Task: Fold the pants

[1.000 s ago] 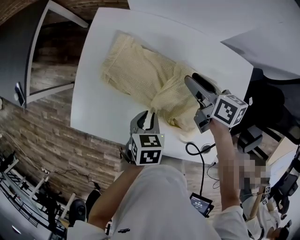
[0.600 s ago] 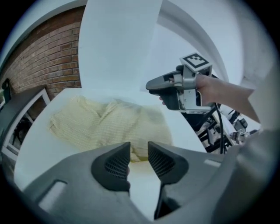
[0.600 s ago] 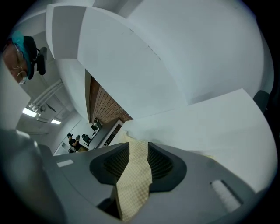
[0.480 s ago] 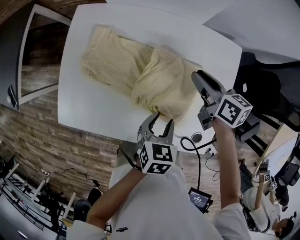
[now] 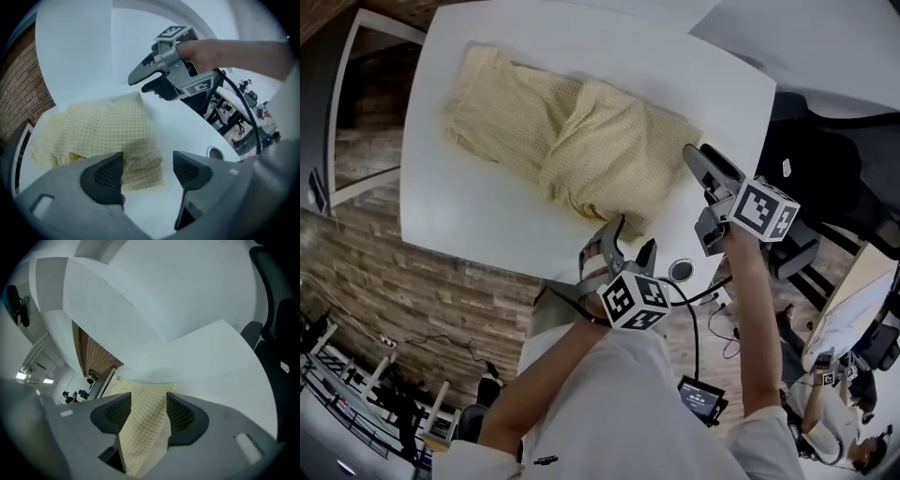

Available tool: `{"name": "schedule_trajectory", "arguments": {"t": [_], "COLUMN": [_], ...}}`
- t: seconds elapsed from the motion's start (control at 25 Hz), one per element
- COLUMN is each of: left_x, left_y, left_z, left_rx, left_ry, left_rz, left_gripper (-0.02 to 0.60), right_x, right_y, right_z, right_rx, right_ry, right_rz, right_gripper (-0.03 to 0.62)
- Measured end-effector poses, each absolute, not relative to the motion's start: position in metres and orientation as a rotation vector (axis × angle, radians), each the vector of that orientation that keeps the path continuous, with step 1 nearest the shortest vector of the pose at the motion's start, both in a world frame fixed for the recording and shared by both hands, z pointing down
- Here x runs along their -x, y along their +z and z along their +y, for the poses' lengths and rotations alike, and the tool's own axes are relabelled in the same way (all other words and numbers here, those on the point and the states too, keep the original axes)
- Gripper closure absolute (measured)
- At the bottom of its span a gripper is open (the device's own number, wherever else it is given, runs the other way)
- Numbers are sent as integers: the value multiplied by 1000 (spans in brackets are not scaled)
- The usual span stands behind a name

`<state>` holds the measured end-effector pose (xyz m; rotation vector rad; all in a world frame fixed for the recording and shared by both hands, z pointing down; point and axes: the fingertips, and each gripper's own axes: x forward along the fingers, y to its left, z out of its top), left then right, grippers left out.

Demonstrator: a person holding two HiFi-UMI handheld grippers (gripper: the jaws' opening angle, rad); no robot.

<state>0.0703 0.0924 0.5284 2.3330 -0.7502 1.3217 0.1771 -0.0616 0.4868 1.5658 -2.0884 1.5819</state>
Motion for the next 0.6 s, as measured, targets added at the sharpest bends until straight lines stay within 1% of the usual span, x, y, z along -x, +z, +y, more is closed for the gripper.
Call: {"name": "schedule_trajectory", "arguments": {"t": [0.28, 0.32, 0.36, 0.4, 0.44, 0.52, 0.6], "left_x": [-67, -65, -64, -64, -64, -63, -60], "left_y": [554, 556, 557, 558, 558, 557, 555], "left_z": [90, 89, 88, 88, 88, 86, 82], "left_rx": [-2293, -2289, -2285, -2283, -2282, -2280, -2271], "left_ry": [1411, 1424, 1431, 1433, 1432, 1433, 1433], "left_rz": [-790, -798, -807, -811, -810, -812, -825], "left_gripper": [249, 255, 285, 285, 290, 302, 393], "right_x": [-170, -165, -161, -158, -155, -152, -151], "right_y": [519, 522, 525, 529, 533, 537, 535], "right_z": [-60, -59, -59, -58, -56, -53, -52], "right_rx": [-1506, -1489, -1471, -1452, -1430, -1384, -1359], "right_ry": [1731, 1749, 1763, 1774, 1777, 1766, 1749], "right_rz": [-2030, -2027, -2020, -2010, -2000, -1997, -2005], "right_gripper": [347, 347, 347, 350, 363, 445, 495]}}
